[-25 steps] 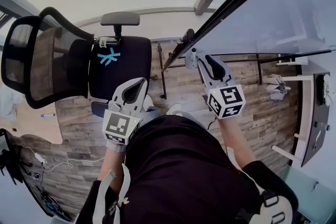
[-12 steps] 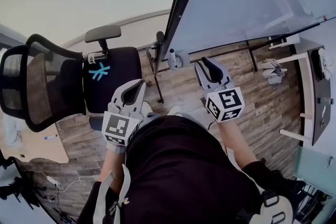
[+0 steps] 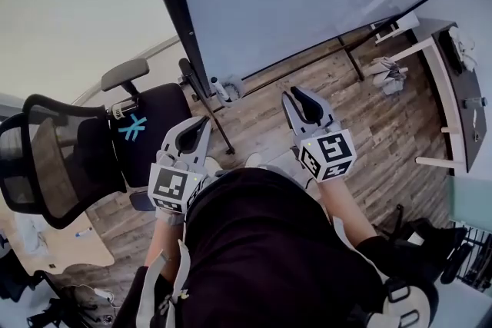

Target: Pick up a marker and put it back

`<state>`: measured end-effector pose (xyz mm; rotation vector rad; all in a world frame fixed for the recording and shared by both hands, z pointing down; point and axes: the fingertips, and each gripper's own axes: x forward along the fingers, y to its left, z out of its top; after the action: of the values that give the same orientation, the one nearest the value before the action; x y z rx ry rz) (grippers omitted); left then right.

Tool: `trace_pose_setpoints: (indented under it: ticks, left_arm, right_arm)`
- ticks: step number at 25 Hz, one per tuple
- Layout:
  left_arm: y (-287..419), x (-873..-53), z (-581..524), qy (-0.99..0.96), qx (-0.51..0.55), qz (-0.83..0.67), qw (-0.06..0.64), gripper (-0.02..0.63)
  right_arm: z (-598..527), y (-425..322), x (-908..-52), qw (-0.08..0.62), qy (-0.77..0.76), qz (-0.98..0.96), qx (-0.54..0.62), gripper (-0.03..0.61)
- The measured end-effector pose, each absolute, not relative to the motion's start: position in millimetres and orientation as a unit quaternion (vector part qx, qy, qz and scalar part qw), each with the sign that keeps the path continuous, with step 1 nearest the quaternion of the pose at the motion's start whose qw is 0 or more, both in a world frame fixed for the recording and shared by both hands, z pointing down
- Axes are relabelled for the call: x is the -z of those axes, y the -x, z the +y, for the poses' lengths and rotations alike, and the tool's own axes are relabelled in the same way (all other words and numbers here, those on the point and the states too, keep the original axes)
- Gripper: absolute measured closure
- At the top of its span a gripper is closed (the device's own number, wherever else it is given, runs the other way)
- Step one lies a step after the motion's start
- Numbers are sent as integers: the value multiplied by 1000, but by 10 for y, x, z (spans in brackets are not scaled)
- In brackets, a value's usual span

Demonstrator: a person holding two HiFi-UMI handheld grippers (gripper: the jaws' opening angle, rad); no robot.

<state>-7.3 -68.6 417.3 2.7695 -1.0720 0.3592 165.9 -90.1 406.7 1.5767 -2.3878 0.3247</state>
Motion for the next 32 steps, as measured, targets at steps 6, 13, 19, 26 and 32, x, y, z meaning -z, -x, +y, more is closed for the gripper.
trace_pose_setpoints:
  ticks: [6, 13, 19, 26, 32]
  left_arm:
    - [-245, -4152, -737, -936, -118, -322, 75, 606]
    - [-565, -4134, -769, -948, -121, -287, 67, 606]
    - [-770, -4096, -801, -954, -122, -266, 62, 606]
    - [-963, -4056, -789, -960, -120, -247, 56, 606]
    - [-1027, -4063, -753, -962, -120, -238, 54, 606]
  right_arm:
    - [-714, -1941, -4063, 126, -570, -803, -116, 502]
    - [-482, -2161, -4136, 126, -591, -787, -127, 508]
    - [-362, -2355, -4145, 118, -610, -772, -134, 509]
    - [-217, -2468, -4182, 115, -625, -759, -142, 509]
    - [-125, -2450, -4227, 115, -628, -755, -148, 509]
